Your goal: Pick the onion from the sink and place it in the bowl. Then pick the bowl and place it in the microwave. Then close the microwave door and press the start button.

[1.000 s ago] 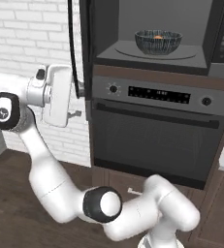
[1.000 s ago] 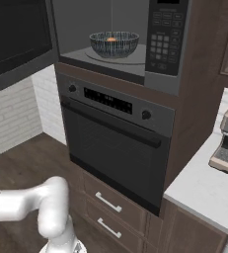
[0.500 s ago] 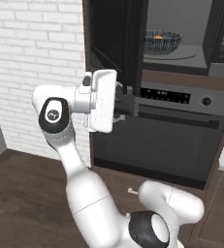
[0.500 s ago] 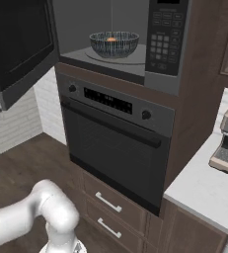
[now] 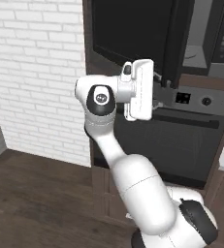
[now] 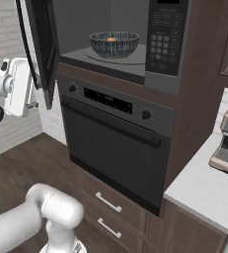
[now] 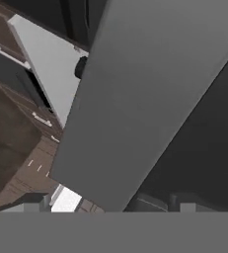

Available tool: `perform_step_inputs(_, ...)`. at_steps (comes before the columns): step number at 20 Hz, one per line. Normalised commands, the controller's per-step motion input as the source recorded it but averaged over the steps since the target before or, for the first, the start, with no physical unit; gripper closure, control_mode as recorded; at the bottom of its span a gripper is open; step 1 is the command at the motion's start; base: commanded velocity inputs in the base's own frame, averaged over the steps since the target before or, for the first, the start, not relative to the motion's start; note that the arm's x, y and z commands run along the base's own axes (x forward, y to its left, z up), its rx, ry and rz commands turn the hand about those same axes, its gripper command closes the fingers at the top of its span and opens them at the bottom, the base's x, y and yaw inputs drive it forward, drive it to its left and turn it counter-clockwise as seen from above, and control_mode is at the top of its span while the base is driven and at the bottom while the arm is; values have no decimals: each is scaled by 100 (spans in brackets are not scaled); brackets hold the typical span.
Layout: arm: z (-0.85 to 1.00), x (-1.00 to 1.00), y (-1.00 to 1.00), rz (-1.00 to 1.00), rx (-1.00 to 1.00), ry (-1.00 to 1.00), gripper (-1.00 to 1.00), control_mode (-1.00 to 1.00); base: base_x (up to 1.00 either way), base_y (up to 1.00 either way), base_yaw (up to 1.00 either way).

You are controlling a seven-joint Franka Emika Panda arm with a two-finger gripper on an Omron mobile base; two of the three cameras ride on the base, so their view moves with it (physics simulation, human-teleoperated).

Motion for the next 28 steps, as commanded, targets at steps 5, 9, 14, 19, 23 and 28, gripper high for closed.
perform_step_inputs(5, 0, 78, -64, 11, 6, 26, -100, -100, 0, 0, 0)
perform_step_inputs(9, 1, 94, -54, 14, 9, 23, -100, -100, 0, 0, 0)
perform_step_inputs(14, 15, 61, -55, 16, 13, 16, -100, -100, 0, 0, 0)
perform_step_inputs(19, 13, 17, -46, 21, 12, 7, -100, -100, 0, 0, 0)
perform_step_inputs(23, 0, 31, -52, 31, 13, 5, -100, -100, 0, 0, 0)
perform_step_inputs(28, 0, 65, -57, 37, 17, 4, -100, -100, 0, 0, 0)
